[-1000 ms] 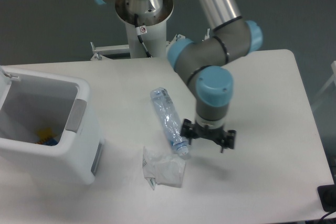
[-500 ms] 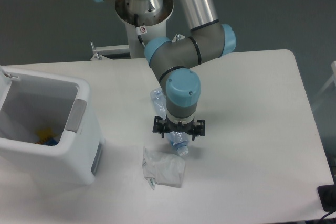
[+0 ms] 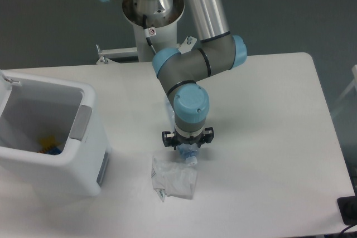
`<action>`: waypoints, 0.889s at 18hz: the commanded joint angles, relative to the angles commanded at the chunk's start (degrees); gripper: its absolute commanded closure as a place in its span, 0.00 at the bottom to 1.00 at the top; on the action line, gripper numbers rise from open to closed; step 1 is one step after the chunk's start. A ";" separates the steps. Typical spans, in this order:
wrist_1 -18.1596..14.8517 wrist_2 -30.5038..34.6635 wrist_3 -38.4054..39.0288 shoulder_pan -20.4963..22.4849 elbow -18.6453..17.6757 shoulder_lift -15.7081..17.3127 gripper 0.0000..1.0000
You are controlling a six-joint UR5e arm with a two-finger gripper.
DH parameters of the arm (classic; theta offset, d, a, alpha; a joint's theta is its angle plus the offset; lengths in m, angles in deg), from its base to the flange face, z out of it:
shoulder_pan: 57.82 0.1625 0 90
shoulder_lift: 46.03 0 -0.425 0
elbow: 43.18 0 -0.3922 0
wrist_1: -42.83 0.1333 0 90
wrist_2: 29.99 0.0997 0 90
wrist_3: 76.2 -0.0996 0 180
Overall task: Place the trash in the trash can
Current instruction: 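Lower the gripper and close it around the bottle's cap end, then lift the bottle and carry it over the white trash bin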
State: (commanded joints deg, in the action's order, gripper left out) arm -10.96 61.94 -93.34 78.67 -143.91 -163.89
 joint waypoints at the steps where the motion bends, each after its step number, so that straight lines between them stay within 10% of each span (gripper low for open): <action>1: -0.09 0.00 -0.09 0.00 0.18 -0.09 0.52; 16: 0.00 -10.97 -0.27 4.04 11.68 7.81 0.55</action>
State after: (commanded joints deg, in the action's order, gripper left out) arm -10.96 50.97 -93.61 82.71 -132.23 -156.07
